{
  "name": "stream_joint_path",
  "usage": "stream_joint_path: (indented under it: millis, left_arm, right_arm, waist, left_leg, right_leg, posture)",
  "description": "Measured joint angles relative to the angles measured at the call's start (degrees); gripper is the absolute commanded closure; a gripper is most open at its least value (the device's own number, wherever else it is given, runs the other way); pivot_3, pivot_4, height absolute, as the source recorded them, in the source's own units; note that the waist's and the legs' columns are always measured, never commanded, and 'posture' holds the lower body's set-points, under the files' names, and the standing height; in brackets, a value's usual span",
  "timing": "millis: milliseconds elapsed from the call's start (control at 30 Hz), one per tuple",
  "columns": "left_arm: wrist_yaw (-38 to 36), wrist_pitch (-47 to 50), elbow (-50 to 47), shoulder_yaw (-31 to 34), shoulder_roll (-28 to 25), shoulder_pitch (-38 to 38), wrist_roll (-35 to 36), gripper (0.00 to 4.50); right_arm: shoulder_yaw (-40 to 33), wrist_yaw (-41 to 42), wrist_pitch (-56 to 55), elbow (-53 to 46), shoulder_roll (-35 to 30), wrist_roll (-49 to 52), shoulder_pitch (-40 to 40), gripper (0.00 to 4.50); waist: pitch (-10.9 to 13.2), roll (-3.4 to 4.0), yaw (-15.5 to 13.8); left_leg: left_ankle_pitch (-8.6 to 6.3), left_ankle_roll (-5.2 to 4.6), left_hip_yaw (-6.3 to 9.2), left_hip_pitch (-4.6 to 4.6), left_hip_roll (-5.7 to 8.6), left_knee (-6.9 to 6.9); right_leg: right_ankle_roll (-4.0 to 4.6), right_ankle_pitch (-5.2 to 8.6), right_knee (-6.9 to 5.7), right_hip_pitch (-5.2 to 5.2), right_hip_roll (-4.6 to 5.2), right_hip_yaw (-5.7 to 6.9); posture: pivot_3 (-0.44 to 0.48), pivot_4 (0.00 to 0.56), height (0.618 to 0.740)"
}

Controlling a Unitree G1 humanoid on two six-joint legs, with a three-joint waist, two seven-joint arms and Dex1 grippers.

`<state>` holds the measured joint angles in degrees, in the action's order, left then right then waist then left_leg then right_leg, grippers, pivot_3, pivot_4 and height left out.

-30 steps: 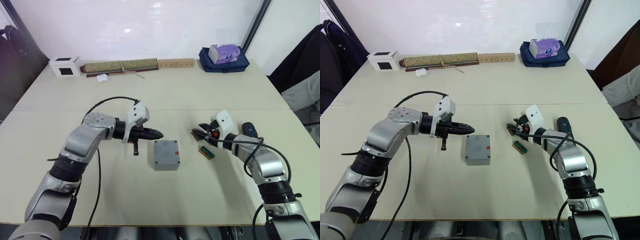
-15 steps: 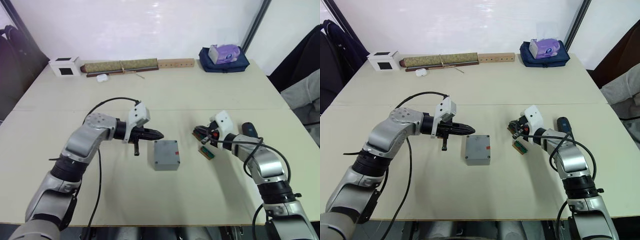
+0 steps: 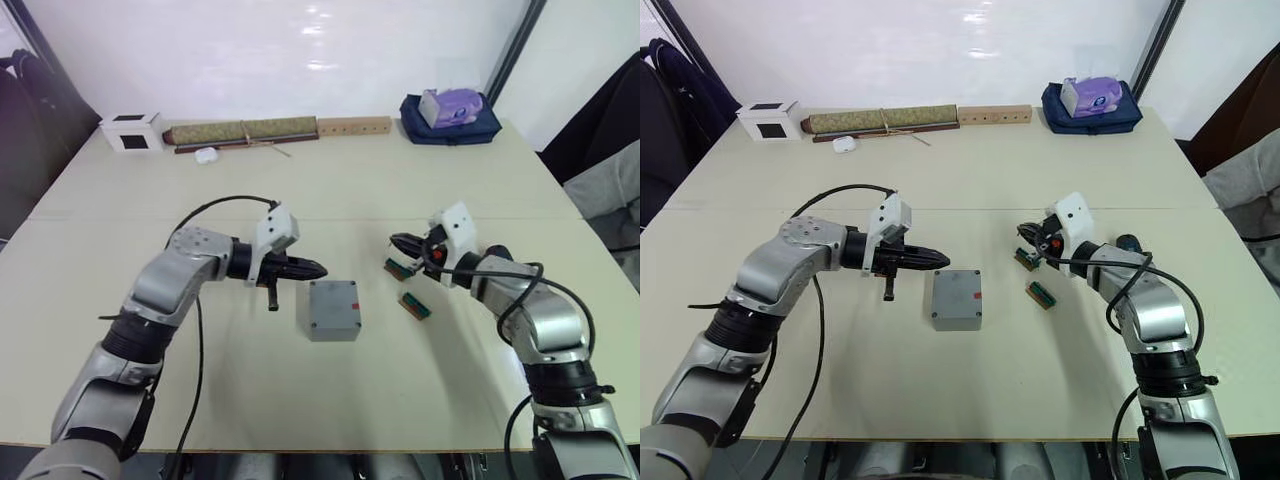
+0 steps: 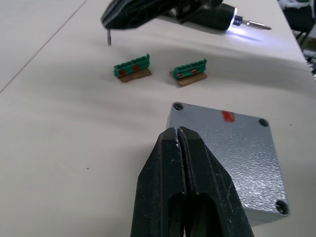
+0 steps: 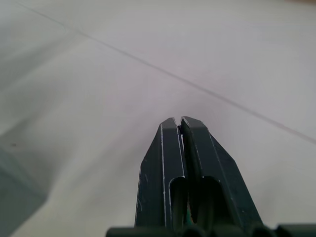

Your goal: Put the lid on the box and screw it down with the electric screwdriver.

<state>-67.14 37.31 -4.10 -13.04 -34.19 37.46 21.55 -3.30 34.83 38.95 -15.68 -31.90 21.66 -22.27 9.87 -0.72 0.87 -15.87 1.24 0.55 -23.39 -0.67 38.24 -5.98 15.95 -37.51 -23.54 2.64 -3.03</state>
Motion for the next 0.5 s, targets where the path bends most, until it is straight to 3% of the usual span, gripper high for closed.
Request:
stream_joint_path:
  millis: [133, 267, 500]
  left_arm:
    - [-2.1, 1.3, -2.7, 0.8, -4.2, -2.0, 1.4, 4.5]
    - [-2.6, 1.9, -3.3, 0.8, -4.6, -2.4, 1.8, 4.5]
    - [-2.3, 1.8, -3.3, 0.8, -4.5, -2.5, 1.8, 4.5]
  right_arm:
    - [-1.1, -0.3, 4.4, -10.8, -0.8, 3.6, 4.8, 4.44]
    - [0.5, -2.2, 6.9, -16.8, -0.1, 4.7, 8.0, 4.44]
    - [3.3, -4.5, 8.3, -19.8, 1.6, 5.9, 9.5, 4.44]
  waist:
    - [0.0, 0.0, 0.1]
    - [0.0, 0.0, -0.1]
    - [0.0, 0.0, 0.0]
  left_leg:
    - [0.0, 0.0, 0.03, 0.05, -0.04, -0.01]
    - [0.0, 0.0, 0.01, 0.06, 0.01, 0.03]
    - [0.0, 0.0, 0.02, 0.06, 0.0, 0.02]
  right_leg:
    - [0.03, 0.01, 0.0, 0.06, -0.02, 0.01]
    - [0.02, 0.01, -0.01, 0.1, 0.01, 0.02]
    - [0.02, 0.01, -0.01, 0.08, -0.03, 0.03]
  posture:
    - [0.0, 0.15, 0.74]
    - [0.0, 0.15, 0.74]
    - [0.0, 0.15, 0.74]
